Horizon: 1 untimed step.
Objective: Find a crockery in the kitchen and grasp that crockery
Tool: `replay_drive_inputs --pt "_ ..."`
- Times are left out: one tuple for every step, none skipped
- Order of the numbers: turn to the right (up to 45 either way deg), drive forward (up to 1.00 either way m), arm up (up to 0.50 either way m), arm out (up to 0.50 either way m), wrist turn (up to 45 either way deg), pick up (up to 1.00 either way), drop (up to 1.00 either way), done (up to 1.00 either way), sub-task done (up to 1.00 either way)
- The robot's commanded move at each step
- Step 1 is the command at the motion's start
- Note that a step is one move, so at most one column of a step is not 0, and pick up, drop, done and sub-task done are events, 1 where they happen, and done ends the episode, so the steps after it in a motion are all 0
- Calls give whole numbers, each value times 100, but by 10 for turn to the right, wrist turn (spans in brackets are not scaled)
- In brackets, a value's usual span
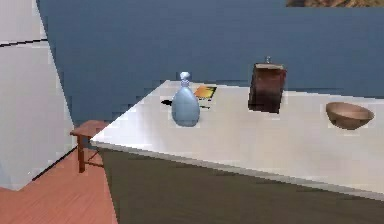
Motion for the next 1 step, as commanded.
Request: replay_drive_inputs --pt "-450 0 0 0 0 0 0 0 0"
